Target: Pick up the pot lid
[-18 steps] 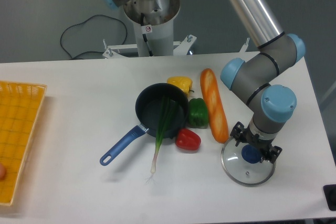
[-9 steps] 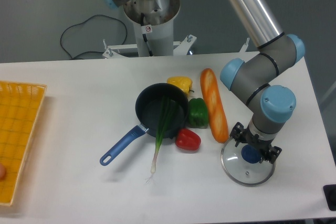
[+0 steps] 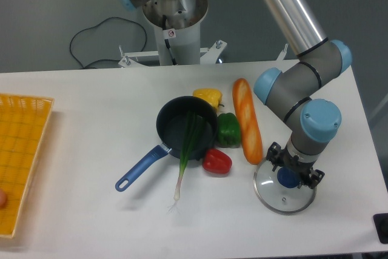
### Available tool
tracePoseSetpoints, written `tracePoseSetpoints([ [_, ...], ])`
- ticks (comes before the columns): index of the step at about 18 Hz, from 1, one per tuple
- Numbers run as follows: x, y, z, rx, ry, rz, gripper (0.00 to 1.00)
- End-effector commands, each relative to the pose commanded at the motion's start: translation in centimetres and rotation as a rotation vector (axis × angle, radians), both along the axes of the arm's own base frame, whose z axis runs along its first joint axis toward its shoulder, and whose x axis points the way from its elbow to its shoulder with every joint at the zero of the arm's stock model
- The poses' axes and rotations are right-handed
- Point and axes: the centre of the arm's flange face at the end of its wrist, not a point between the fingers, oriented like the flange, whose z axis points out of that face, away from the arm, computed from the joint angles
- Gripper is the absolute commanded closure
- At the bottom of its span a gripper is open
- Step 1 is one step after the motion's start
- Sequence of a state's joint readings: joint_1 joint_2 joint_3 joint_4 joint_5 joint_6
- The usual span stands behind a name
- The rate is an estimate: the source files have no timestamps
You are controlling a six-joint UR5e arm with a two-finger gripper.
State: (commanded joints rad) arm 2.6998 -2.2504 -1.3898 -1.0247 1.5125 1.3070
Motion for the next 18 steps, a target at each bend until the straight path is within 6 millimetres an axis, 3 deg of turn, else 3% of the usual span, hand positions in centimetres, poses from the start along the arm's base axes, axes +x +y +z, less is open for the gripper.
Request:
tracePoseSetpoints([
  [12,-0.1,-0.1,0.6,0.003,0.007,0.002,0.38],
  [18,0.3,-0.2,2.6,0.008,0.025,0.000,0.38],
])
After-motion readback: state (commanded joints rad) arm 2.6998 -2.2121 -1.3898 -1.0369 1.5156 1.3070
